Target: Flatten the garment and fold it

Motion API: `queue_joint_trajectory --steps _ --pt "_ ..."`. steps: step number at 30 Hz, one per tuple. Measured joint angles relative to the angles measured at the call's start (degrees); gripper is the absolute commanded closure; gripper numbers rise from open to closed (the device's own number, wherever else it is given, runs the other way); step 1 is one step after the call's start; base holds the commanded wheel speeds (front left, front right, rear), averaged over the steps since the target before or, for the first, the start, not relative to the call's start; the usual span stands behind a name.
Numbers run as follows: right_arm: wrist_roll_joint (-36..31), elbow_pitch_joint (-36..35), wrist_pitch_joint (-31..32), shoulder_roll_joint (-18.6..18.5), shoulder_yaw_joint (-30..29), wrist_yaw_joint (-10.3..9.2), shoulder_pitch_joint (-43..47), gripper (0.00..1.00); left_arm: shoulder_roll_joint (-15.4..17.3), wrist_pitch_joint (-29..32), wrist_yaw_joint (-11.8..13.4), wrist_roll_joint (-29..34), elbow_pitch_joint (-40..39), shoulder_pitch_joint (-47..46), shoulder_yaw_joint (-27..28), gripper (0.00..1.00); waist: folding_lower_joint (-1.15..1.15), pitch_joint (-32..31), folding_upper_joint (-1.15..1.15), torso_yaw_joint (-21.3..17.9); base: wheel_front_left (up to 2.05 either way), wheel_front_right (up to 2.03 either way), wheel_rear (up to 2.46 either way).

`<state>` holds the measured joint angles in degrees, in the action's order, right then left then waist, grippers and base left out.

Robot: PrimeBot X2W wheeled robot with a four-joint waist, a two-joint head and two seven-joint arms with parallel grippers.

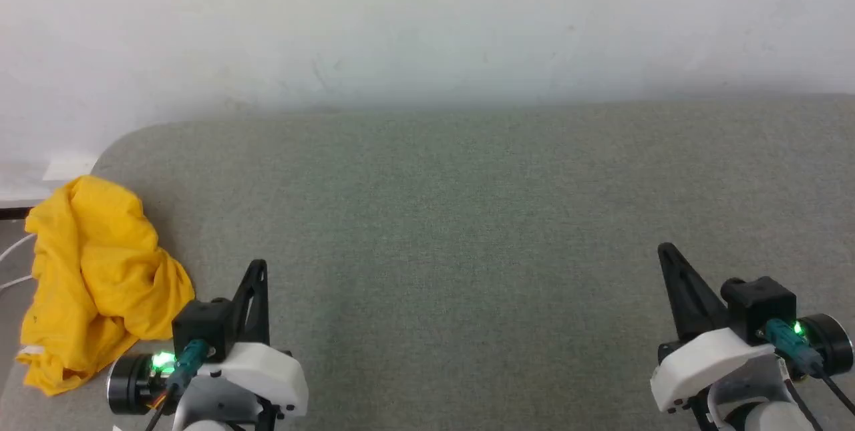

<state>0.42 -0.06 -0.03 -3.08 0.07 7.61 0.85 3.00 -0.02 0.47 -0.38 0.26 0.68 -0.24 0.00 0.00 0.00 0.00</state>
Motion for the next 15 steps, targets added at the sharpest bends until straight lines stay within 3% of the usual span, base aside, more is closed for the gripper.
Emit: queue_joint_trajectory --steps 11,12,13,14,15 --pt "0.0 0.0 0.0 0.0 0.0 0.0 0.0 1.0 0.0 0.0 0.0 0.0 0.0 0.0 0.0 1.0 0.0 0.0 0.0 0.0 0.0 0.0 0.0" --pt "0.0 0.0 0.0 0.0 0.0 0.0 0.0 0.0 0.0 0.0 0.0 0.0 0.0 0.0 0.0 0.0 0.0 0.0 0.0 0.0 0.0 0.0 0.0" --pt "0.02 -0.01 0.0 -0.01 0.0 0.0 0.02 0.0 0.01 0.0 0.02 -0.01 0.01 0.01 -0.02 0.0 0.0 0.0 0.0 0.0 0.0 0.0 0.0" --pt "0.02 0.0 0.0 -0.02 0.0 0.0 0.06 1.0 0.01 0.0 0.02 -0.01 0.03 0.03 -0.04 1.0 0.0 0.0 0.0 0.0 0.0 0.0 0.0" --pt "0.02 0.0 0.0 -0.03 0.0 0.0 0.06 0.0 0.01 0.0 0.02 -0.01 0.05 0.04 -0.07 0.0 0.0 0.0 0.0 0.0 0.0 0.0 0.0"
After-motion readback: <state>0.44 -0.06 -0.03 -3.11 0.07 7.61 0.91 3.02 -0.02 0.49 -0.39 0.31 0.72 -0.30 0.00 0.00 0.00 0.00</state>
